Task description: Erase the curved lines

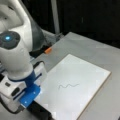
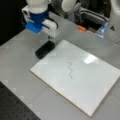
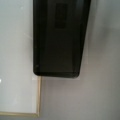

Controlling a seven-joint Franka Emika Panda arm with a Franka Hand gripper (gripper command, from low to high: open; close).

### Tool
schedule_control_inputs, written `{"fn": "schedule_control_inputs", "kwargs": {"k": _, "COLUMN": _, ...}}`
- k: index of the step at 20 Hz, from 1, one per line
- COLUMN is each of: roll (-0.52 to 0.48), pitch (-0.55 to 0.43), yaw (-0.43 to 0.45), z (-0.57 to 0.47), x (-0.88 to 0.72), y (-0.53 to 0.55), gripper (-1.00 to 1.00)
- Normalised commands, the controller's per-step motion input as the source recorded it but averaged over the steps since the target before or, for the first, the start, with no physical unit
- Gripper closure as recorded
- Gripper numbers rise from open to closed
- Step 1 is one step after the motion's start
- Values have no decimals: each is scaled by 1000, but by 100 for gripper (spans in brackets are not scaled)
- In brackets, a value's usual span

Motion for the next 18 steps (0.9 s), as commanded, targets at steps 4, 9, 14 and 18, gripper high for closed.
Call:
{"fn": "schedule_control_inputs", "kwargs": {"k": 4, "roll": 120, "pitch": -79, "yaw": 37, "z": -171, "x": 162, "y": -14, "gripper": -100}}
{"fn": "schedule_control_inputs", "kwargs": {"k": 9, "roll": 129, "pitch": -68, "yaw": 46, "z": -102, "x": 161, "y": -105, "gripper": -100}}
{"fn": "schedule_control_inputs", "kwargs": {"k": 14, "roll": 121, "pitch": -59, "yaw": 10, "z": -91, "x": 127, "y": -147, "gripper": -100}}
{"fn": "schedule_control_inputs", "kwargs": {"k": 18, "roll": 109, "pitch": -42, "yaw": -8, "z": -117, "x": 38, "y": -124, "gripper": -100}}
